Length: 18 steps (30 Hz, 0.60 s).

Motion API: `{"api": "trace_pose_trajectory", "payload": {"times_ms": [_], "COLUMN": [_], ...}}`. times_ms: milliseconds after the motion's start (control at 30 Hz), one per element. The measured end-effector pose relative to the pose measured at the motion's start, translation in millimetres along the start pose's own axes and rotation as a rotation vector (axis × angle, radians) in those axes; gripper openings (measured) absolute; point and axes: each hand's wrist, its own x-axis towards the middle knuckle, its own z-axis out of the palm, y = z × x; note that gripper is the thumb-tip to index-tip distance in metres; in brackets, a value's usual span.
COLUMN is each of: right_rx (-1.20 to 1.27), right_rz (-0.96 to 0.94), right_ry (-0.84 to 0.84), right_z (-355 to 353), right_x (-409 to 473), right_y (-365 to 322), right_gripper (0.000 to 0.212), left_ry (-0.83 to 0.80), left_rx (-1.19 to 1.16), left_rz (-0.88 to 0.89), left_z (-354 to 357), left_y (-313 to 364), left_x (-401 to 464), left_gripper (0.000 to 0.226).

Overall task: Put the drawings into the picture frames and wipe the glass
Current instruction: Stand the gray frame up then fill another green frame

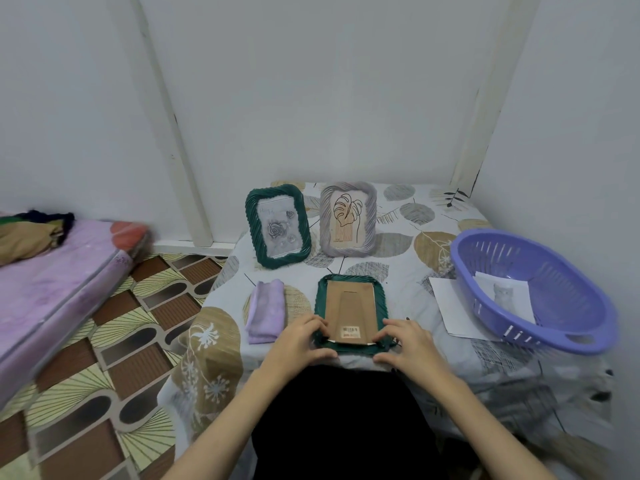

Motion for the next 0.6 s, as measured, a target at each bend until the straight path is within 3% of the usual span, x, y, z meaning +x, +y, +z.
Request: {"api": "trace_pose_trajectory", "payload": {"times_ms": [600], "right_rx": [0.105], "right_rz": [0.04], "right_ry": [-0.032], "right_z": [-3.6], "right_x": [3.4], "right_y": [4.5], "right_gripper": [0.031], "left_ry": [0.018], "left_rx": [-0.094], "left_rz": [-0.03], "left_z": [6.3], "left_y": [4.3], "left_x": [-5.4], "left_gripper": [0.024]}}
